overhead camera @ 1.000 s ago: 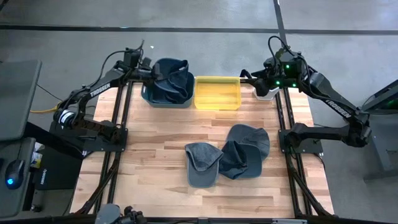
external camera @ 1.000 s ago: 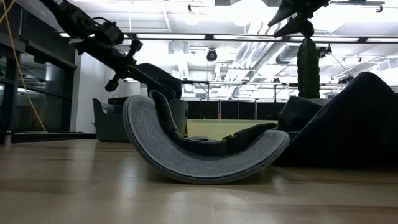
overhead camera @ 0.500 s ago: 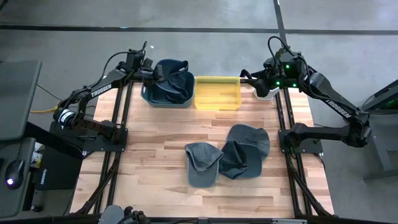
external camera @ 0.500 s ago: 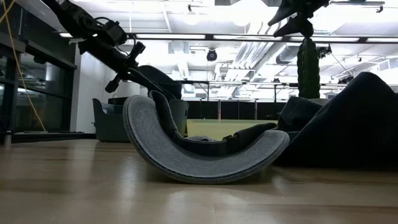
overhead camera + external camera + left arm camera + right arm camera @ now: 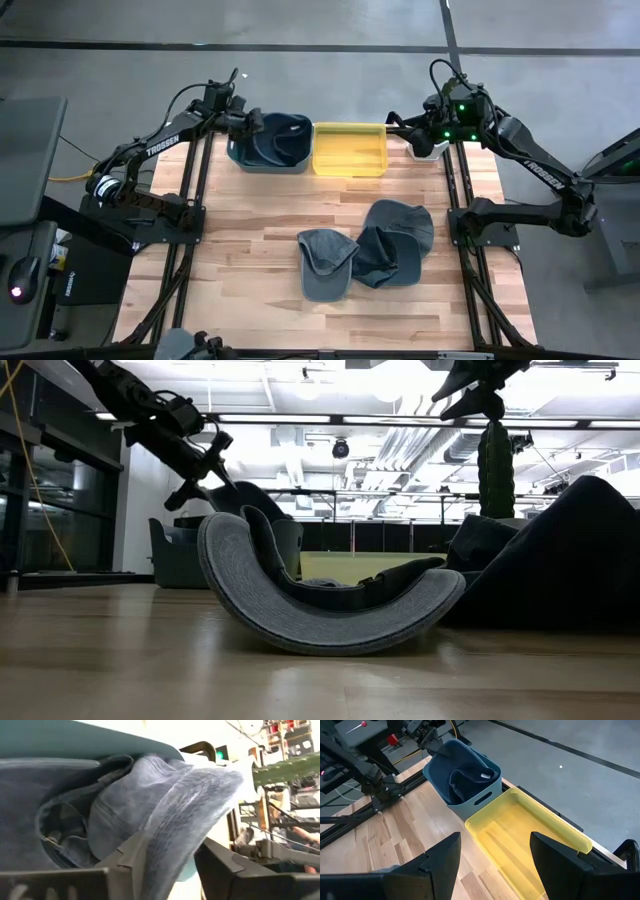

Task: Pick & Place hat
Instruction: Put the top blue cap into the blue bin

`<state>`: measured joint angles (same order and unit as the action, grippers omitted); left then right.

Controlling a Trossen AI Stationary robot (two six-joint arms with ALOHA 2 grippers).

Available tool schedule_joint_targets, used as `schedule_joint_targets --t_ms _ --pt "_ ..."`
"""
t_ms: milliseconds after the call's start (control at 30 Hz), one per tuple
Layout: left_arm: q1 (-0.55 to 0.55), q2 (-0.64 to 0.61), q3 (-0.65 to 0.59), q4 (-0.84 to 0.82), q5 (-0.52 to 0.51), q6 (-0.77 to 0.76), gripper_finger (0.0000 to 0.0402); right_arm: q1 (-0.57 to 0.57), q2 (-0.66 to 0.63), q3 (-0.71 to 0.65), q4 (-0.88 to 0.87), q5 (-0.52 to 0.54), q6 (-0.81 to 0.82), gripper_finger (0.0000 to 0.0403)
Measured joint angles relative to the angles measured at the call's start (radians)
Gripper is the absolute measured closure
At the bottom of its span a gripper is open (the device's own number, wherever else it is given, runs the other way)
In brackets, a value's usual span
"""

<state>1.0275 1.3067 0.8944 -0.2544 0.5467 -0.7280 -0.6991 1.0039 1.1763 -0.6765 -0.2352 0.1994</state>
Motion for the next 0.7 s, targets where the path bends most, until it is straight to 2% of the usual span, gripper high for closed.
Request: schedule_joint_targets --t_ms 167,433,567,700 --pt "0.028 -0.015 0.003 0.023 -0.045 -0.002 0.0238 0.000 0.000 0.000 -0.004 -0.005 0.003 0.0171" --pt "0.108 -0.023 0.081 0.017 -0.037 0.021 0.0243 0.000 0.000 0.000 -0.034 -0.005 0.005 0.0171" --pt "0.119 -0.023 0.112 0.008 -0.017 0.070 0.0289 0.000 0.000 0.000 -0.040 -0.005 0.005 0.0171" --pt "0.117 -0.023 0.132 -0.036 0.027 0.159 0.0377 0.000 0.000 0.000 -0.039 -0.003 0.006 0.0171"
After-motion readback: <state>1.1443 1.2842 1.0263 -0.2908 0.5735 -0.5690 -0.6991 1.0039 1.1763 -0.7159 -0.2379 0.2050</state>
